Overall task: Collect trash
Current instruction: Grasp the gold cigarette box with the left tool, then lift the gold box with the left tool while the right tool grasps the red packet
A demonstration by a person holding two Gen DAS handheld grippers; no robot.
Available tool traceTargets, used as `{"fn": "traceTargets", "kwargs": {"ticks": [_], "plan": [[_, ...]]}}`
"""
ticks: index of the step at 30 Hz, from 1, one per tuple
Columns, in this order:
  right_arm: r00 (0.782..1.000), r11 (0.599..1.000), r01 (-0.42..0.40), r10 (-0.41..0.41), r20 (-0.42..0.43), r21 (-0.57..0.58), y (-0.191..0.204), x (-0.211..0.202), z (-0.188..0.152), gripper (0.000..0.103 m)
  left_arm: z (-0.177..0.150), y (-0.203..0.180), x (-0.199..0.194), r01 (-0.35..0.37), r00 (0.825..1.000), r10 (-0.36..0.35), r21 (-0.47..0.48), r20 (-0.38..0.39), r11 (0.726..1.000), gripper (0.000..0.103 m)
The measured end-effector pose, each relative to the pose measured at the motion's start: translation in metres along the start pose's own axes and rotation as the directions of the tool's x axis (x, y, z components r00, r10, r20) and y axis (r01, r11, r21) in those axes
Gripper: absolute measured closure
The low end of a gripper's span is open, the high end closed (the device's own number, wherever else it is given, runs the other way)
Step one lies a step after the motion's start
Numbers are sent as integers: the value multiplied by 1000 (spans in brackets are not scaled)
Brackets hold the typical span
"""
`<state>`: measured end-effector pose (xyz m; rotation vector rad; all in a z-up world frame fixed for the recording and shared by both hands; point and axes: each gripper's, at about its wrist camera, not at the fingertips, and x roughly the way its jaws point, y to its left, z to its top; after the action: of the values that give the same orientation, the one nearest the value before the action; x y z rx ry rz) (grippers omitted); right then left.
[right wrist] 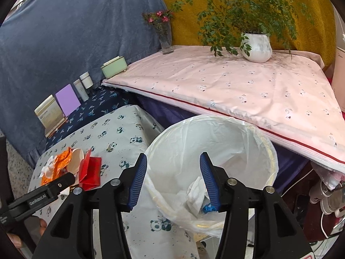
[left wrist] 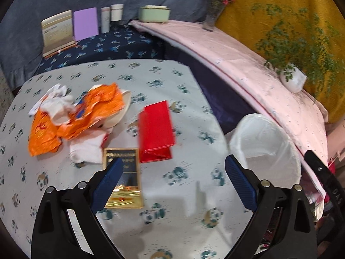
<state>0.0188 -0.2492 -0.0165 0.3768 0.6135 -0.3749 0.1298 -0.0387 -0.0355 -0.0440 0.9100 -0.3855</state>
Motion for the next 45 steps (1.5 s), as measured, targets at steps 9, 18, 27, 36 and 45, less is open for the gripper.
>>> {"fn": "traceTargets", "kwargs": {"ticks": [9,18,27,36,45], "plan": [[998,997,-46,44,-41,-55,38,6,-11,53,-19,39,9,-85,995,84,-37,-46,996,12],[993,992,-88,79,-91,-95,71,20,-24,53,-29,54,32,-142,986,139,-23,-95,990,12],[985,985,-116,98,-140,-128,94,39,-34,53,-36,60,53,-125,979,121,-18,-164,992,28],[980,980,-134,109,-169,-145,111,52,-39,53,-33,60,47,-85,983,83,0,-165,996,49],[969,971,-177,143,-203,-158,137,67,-41,53,-31,78,16,-65,990,60,-31,-126,997,49]]}}
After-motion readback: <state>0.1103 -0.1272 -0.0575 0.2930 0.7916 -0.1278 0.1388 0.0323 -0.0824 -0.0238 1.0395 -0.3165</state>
